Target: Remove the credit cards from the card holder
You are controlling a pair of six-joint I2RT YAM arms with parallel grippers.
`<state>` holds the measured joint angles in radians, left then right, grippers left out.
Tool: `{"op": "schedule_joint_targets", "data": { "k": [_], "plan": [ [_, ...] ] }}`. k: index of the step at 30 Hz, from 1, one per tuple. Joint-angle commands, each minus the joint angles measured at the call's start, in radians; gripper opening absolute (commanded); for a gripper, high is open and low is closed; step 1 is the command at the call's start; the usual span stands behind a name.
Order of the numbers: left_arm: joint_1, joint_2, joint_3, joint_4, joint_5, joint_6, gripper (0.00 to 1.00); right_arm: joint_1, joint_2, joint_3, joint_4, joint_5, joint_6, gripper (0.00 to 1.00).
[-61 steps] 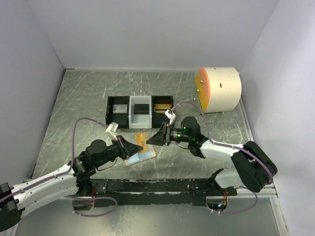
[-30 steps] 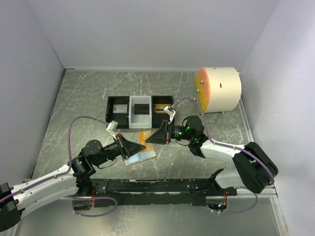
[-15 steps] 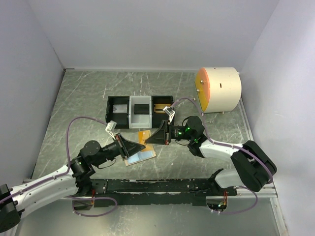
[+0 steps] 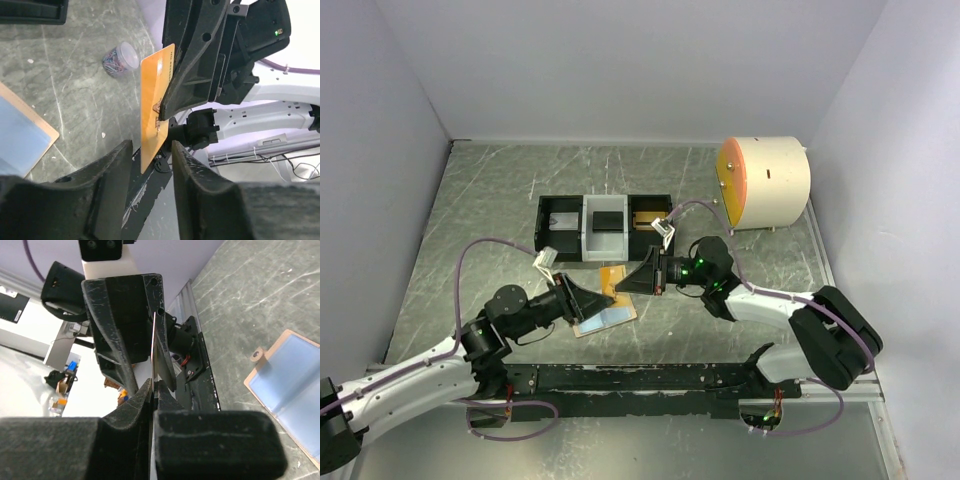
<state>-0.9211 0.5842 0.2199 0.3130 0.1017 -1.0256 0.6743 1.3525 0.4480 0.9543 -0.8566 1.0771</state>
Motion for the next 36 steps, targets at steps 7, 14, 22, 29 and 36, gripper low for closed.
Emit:
{"op": "schedule_joint_targets", "data": {
  "k": [7, 14, 22, 29, 36],
  "plan": [
    [-0.005, -0.061, 0.125, -0.372, -0.15, 0.026, 0.7, 0.001, -0.104, 0.07, -0.383, 0.156, -0.232, 0.0],
    [-0.006, -0.011, 0.283, -0.728, -0.297, 0.057, 0.8, 0.001, -0.152, 0.113, -0.56, 0.262, -0.335, 0.0],
    [-0.005, 0.1, 0.492, -1.031, -0.538, 0.126, 0.97, 0.003, -0.232, 0.171, -0.762, 0.424, -0.465, 0.0],
    [-0.004, 0.218, 0.639, -1.141, -0.737, 0.275, 1.0, 0.08, -0.29, 0.241, -0.905, 0.638, -0.647, 0.0],
    [0.057, 0.256, 0.663, -1.119, -0.847, 0.398, 1.0, 0.266, -0.226, 0.376, -1.029, 0.914, -0.81, 0.0]
  ]
}}
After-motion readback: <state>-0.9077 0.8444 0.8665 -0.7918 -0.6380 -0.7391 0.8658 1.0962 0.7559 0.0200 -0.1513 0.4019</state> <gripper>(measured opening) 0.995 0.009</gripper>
